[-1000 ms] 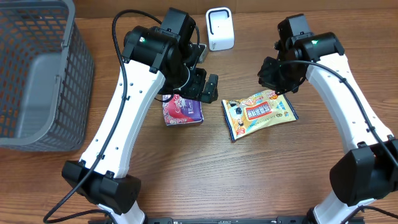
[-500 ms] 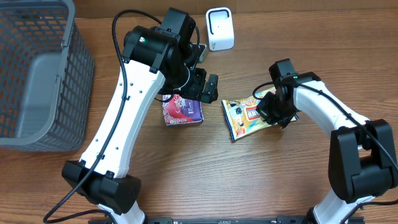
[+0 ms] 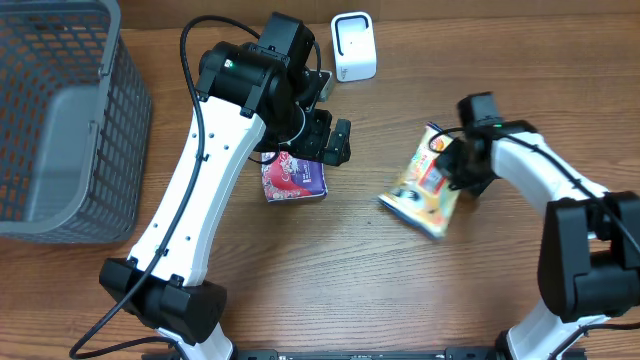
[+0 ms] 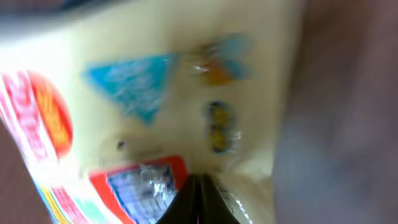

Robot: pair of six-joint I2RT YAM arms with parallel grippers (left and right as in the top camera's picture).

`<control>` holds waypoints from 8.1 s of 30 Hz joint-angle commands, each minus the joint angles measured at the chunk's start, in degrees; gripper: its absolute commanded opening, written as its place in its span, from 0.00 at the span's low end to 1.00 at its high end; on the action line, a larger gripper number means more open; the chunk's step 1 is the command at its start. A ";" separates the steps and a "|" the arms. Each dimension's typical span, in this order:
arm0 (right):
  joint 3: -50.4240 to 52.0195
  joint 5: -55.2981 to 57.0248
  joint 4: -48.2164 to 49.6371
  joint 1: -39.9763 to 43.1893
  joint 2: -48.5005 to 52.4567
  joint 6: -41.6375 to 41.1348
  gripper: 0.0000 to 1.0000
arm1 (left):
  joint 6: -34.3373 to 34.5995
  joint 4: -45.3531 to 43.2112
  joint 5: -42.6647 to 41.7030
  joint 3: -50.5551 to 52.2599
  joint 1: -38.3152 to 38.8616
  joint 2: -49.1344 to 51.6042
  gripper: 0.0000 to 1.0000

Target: Scan the item barcode

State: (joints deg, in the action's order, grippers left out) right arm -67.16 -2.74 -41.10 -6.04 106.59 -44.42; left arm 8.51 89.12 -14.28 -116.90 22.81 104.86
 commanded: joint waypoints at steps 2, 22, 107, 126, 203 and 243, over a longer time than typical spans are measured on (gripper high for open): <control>-2.05 0.98 2.36 3.43 -0.07 15.65 0.06 | -1.25 -0.04 0.33 0.09 0.04 0.13 1.00; -12.70 -0.13 -28.85 3.37 -0.07 13.99 0.04 | -1.25 -0.04 0.33 0.09 0.04 0.13 1.00; -0.39 24.96 -4.63 -15.19 0.24 14.29 0.12 | -1.25 -0.04 0.33 0.09 0.04 0.13 1.00; -20.85 -36.06 -18.32 -4.24 0.28 24.44 0.04 | -1.25 -0.04 0.35 0.09 0.04 0.13 1.00; -16.06 7.80 -31.06 -9.01 0.17 24.26 0.75 | -1.25 -0.04 0.35 0.09 0.04 0.13 1.00; 0.00 18.97 -12.96 -14.78 0.15 8.61 0.04 | -1.25 -0.04 0.35 0.09 0.04 0.13 1.00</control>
State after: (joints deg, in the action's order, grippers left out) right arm -64.60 23.53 -53.34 -21.02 106.89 -35.40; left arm 8.51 89.12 -14.26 -116.86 22.81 104.86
